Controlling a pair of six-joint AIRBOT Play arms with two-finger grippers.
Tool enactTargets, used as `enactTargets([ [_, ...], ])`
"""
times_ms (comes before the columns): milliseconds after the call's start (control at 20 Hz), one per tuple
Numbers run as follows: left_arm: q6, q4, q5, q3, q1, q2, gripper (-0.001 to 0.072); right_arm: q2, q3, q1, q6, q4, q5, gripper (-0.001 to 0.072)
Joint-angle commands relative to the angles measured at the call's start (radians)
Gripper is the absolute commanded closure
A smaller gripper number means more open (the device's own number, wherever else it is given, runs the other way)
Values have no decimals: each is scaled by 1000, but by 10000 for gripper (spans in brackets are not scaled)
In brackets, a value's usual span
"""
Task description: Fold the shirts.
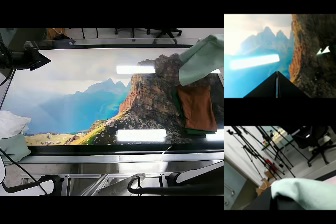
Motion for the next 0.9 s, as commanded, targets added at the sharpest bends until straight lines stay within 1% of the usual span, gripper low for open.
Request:
enactTargets([
  [0, -2, 0, 34, 1, 1, 0, 696, -82, 2, 5, -106, 58, 80, 693],
  [200, -2, 1, 16, 1, 1, 0, 696, -91, 1, -13, -100, 30, 183, 693],
  [300, -1, 0, 3, 1, 0, -1, 696, -72, 1, -36, -53, -3, 217, 692],
  [400, -2, 0, -14, 1, 1, 0, 696, -41, 1, -70, 93, -107, 279, 693],
  [500, -2, 0, -39, 1, 0, 0, 696, -3, 1, -111, 262, -264, 408, 692],
  [700, -2, 0, -50, 1, 1, 0, 696, 112, -2, -156, 539, -720, 610, 694],
  [750, -2, 0, -55, 1, 0, 0, 696, 138, -7, -156, 594, -788, 668, 694],
  [850, -2, 0, -63, 1, 0, -1, 696, 180, -31, -156, 710, -864, 760, 694],
])
